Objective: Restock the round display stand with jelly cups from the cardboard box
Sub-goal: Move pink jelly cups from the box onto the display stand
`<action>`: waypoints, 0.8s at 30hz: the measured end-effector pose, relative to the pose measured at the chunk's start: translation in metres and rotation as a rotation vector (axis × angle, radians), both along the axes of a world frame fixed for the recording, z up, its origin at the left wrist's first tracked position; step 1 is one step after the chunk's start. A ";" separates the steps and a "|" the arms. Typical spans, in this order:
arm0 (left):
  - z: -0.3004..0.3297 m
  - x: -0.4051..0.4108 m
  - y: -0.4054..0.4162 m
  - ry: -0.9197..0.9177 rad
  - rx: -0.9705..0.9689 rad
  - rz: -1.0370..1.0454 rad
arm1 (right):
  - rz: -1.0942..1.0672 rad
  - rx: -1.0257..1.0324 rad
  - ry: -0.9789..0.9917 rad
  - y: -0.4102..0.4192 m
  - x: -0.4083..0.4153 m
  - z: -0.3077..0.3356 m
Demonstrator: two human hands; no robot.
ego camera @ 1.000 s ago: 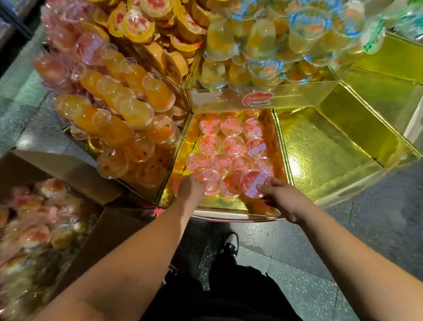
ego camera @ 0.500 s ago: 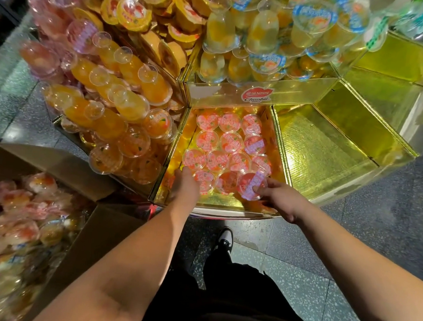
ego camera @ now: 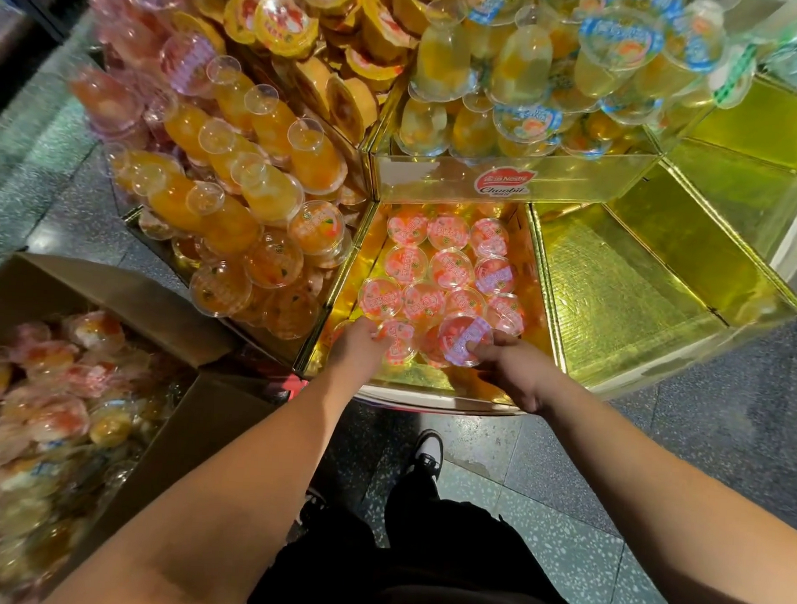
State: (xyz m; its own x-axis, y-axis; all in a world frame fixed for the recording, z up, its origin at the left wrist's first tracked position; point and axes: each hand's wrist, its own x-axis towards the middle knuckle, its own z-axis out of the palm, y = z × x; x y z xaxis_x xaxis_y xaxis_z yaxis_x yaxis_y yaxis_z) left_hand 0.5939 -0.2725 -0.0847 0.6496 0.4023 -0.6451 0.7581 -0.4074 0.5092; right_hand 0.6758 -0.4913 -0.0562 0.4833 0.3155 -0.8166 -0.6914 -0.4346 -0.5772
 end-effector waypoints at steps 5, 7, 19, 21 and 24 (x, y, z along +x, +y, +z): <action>0.013 0.008 -0.001 -0.174 -0.195 0.145 | -0.163 0.073 0.058 0.029 0.011 -0.008; 0.022 0.021 -0.003 -0.209 -0.294 0.214 | -0.180 0.083 0.035 0.046 0.022 -0.009; 0.006 0.123 0.013 -0.268 -0.399 0.527 | -0.203 0.107 -0.044 0.139 0.099 -0.025; 0.001 0.129 0.019 -0.255 -0.411 0.526 | -0.228 0.129 -0.051 0.145 0.103 -0.025; -0.001 0.134 0.023 -0.284 -0.435 0.551 | -0.250 0.174 -0.068 0.151 0.110 -0.031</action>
State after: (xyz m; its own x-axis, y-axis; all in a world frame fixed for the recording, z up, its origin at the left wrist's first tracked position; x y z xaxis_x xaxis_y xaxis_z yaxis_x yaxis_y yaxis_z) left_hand 0.7283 -0.2492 -0.0855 0.5928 0.4641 -0.6582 0.6098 0.2752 0.7432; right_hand 0.7855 -0.3403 -0.0876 0.6150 0.3122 -0.7241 -0.7218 -0.1467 -0.6764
